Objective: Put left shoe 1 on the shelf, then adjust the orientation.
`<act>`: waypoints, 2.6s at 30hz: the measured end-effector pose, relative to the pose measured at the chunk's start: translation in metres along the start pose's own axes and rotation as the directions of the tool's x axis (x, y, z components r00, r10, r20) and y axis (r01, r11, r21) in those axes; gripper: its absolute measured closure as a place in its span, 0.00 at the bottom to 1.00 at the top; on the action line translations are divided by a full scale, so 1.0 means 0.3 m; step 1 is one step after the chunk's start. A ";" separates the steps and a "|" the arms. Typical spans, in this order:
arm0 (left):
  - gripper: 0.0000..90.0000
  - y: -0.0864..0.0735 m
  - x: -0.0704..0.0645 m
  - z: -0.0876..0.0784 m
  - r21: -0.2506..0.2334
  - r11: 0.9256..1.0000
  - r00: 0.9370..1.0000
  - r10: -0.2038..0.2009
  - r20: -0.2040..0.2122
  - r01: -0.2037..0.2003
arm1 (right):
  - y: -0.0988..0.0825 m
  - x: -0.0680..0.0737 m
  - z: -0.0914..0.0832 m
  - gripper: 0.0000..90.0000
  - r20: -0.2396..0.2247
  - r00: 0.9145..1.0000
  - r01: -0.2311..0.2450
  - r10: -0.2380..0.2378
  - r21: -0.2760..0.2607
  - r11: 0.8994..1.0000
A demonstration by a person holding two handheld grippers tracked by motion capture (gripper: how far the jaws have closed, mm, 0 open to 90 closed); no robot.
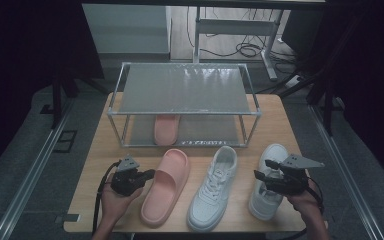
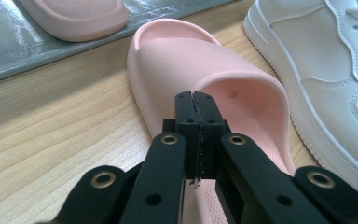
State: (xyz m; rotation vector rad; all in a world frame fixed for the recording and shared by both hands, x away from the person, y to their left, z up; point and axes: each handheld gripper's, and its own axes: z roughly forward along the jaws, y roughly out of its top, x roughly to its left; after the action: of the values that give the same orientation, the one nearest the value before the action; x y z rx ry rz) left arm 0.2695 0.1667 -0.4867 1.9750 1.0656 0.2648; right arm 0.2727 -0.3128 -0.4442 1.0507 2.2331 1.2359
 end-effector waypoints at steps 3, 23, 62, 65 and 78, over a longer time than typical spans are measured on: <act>1.00 0.002 -0.008 -0.004 0.002 1.000 1.000 0.006 0.009 -0.006 | 0.002 0.000 -0.001 0.44 0.003 1.000 0.001 -0.001 -0.004 1.000; 1.00 -0.005 -0.081 0.073 0.057 0.997 0.996 0.055 0.067 -0.059 | -0.002 0.002 0.000 0.44 0.005 1.000 0.004 -0.004 0.005 1.000; 1.00 -0.020 0.024 0.099 0.061 0.998 1.000 -0.010 -0.022 0.011 | -0.005 0.002 0.012 0.44 0.003 1.000 0.005 -0.005 0.013 1.000; 0.99 -0.020 0.020 0.098 0.063 0.998 1.000 -0.007 -0.018 0.008 | -0.004 0.003 0.010 0.44 0.004 1.000 0.005 -0.005 0.014 1.000; 0.92 0.015 0.008 0.020 0.010 1.000 1.000 -0.016 0.021 0.016 | -0.002 0.000 -0.002 0.44 0.016 1.000 0.001 -0.001 -0.002 1.000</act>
State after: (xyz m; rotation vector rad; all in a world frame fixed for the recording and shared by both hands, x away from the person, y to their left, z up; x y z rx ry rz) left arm 0.2768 0.1638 -0.4874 1.9733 1.0707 0.2298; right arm 0.2722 -0.3133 -0.4444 1.0550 2.2199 1.2251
